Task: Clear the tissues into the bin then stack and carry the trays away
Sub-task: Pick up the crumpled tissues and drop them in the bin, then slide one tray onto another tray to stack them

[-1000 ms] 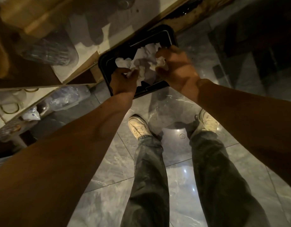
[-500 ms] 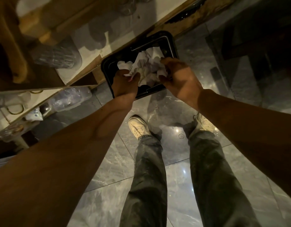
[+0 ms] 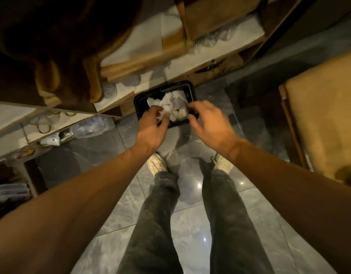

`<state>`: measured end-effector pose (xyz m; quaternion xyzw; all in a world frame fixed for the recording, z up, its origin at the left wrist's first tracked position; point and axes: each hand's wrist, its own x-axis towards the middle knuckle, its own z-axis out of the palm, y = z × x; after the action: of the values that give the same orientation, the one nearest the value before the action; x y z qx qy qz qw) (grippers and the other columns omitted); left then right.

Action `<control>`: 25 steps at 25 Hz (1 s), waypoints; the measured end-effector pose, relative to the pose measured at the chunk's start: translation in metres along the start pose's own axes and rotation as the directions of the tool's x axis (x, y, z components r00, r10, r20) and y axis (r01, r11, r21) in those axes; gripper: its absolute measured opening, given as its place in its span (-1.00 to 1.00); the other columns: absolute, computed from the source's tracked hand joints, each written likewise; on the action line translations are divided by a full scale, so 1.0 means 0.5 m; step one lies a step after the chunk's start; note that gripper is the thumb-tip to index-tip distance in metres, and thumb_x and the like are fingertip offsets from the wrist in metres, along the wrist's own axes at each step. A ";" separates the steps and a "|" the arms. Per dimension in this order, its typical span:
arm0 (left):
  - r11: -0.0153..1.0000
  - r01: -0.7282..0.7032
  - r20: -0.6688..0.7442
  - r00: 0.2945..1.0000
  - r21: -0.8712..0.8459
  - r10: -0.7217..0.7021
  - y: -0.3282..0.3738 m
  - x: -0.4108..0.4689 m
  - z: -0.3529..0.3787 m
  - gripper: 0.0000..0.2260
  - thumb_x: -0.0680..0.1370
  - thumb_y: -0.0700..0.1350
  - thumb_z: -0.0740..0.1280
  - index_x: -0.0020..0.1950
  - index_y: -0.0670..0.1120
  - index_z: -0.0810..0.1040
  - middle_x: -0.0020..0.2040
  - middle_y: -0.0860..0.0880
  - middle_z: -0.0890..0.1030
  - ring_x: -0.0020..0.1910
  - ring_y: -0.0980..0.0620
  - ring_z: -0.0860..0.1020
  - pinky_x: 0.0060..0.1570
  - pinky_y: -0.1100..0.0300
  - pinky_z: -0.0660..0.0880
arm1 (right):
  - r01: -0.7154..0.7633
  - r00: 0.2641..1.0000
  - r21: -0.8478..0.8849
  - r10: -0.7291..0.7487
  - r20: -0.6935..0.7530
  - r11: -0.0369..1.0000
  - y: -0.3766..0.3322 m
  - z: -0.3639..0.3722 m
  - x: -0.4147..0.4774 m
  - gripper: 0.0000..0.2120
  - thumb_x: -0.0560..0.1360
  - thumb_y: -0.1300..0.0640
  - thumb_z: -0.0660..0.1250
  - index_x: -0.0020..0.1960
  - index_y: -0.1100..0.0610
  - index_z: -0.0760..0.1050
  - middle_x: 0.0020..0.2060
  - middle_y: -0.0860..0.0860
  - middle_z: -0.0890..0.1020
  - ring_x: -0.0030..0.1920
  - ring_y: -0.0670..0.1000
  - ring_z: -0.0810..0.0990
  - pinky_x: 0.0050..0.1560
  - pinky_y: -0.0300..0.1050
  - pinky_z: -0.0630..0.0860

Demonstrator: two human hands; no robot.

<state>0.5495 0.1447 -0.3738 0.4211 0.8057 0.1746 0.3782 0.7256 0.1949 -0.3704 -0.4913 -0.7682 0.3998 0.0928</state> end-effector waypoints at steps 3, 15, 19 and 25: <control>0.974 -0.202 0.011 0.979 0.106 0.202 0.066 -0.084 -0.078 -0.68 0.60 0.01 0.23 0.25 -0.15 0.47 0.13 -0.18 0.54 0.07 -0.10 0.53 0.02 0.08 0.46 | 0.069 0.997 -0.047 -0.068 0.023 0.997 -0.070 -0.099 -0.046 -0.67 0.60 0.10 0.22 0.33 0.17 0.44 0.15 0.16 0.54 0.12 0.21 0.55 0.03 0.14 0.51; 0.799 -0.559 -0.123 0.797 0.221 0.592 0.306 -0.378 -0.379 -0.63 0.59 0.13 0.13 0.32 -0.02 0.39 0.21 0.00 0.45 0.16 0.01 0.49 0.07 -0.04 0.50 | 0.377 0.907 -0.282 -0.413 -0.082 0.882 -0.438 -0.396 -0.209 -0.61 0.59 0.03 0.23 0.38 0.11 0.38 0.21 0.05 0.51 0.19 0.05 0.49 0.07 -0.01 0.52; 0.767 -0.588 -0.167 0.754 0.257 0.635 0.287 -0.450 -0.499 -0.62 0.59 0.18 0.12 0.34 0.05 0.36 0.26 0.06 0.43 0.20 0.07 0.46 0.07 0.03 0.50 | 0.414 0.851 -0.379 -0.500 -0.163 0.828 -0.577 -0.417 -0.235 -0.58 0.58 0.02 0.23 0.40 0.10 0.36 0.21 0.06 0.52 0.17 0.04 0.51 0.03 -0.08 0.52; 0.705 -0.620 -0.319 0.629 0.343 0.709 0.253 -0.532 -0.720 -0.60 0.57 0.20 0.13 0.33 0.04 0.38 0.26 0.04 0.45 0.21 0.09 0.45 0.08 0.19 0.43 | 0.442 0.780 -0.425 -0.572 -0.253 0.790 -0.806 -0.399 -0.260 -0.55 0.58 0.01 0.24 0.42 0.13 0.34 0.25 0.09 0.50 0.23 0.08 0.47 0.12 -0.02 0.52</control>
<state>0.4420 0.0161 0.0600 0.6760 0.6672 0.3080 0.0555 0.6231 0.1118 0.0789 -0.3367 -0.8988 0.1196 0.2540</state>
